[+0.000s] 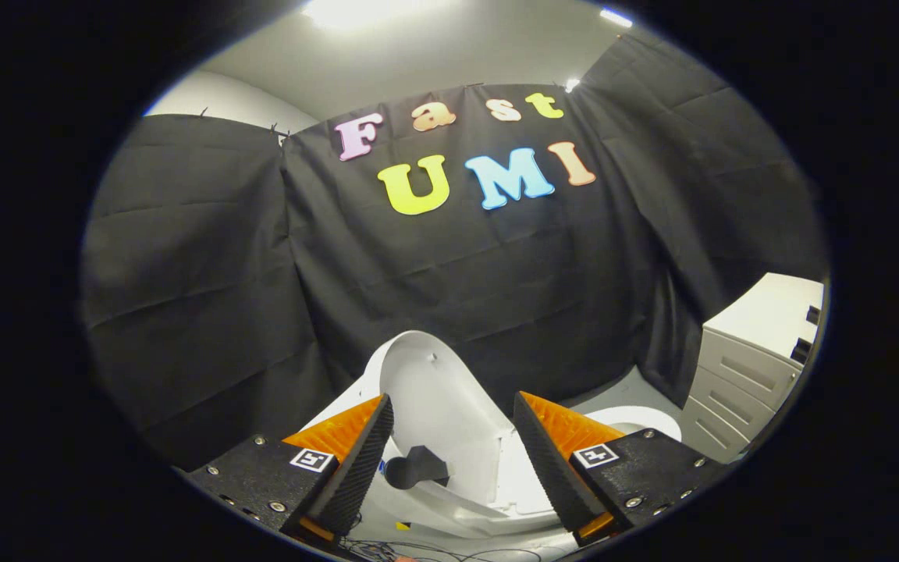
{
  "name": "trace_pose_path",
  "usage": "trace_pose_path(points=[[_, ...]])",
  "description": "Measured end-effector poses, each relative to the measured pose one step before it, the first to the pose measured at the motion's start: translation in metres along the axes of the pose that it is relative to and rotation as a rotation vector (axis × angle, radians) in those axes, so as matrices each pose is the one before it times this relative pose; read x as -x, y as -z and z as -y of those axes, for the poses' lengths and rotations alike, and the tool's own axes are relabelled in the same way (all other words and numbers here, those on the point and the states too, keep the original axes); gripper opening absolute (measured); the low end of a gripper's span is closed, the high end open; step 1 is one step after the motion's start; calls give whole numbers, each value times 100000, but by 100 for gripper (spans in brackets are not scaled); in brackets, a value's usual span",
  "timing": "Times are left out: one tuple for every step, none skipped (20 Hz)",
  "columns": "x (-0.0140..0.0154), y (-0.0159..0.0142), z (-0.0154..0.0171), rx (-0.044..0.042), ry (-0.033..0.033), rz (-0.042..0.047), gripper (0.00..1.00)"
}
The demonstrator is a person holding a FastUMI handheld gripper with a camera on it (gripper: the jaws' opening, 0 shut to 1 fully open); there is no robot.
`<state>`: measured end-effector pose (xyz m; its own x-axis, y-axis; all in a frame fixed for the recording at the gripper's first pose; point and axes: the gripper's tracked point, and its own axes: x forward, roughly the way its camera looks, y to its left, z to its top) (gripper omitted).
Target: Open the toilet lid.
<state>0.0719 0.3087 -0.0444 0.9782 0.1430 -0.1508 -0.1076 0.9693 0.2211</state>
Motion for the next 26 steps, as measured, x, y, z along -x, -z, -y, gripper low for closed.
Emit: trace_pose_path(points=[[149, -1097, 934, 1773, 646, 1755, 96], [224, -1089, 1142, 1834, 552, 1860, 96], [229, -899, 1220, 1486, 893, 1545, 96], [342, -504, 1360, 801, 1080, 1647, 96], [315, -730, 1004, 76, 123, 1574, 96], [206, -639, 1012, -80, 151, 1755, 96], [297, -751, 1250, -115, 191, 2073, 96], [212, -548, 1019, 236, -444, 1871, 96], [113, -554, 934, 321, -812, 1909, 96], [235, -232, 893, 588, -937, 1288, 95], [159, 21, 958, 1467, -271, 166, 95], [94, 75, 1214, 1818, 476, -110, 95], [20, 54, 1010, 1783, 537, -310, 95], [-144, 47, 817, 1475, 387, -445, 96], [-133, 104, 738, 1129, 358, -712, 95], [-142, 114, 618, 873, 156, -550, 95], [-159, 39, 532, 978, 45, -327, 95], [-81, 13, 699, 1071, 333, -309, 96], [-8, 7, 718, 982, 285, 16, 96], [-140, -97, 703, 672, 431, 508, 96], [-70, -46, 671, 986, 499, 533, 96], [3, 135, 798, 1091, 717, 255, 96], [-48, 116, 657, 786, 895, -7, 96], [-9, 155, 571, 79, 449, -23, 96], [-12, -62, 300, -590, -83, 122, 95], [-124, 78, 250, -1157, 10, -79, 96]])
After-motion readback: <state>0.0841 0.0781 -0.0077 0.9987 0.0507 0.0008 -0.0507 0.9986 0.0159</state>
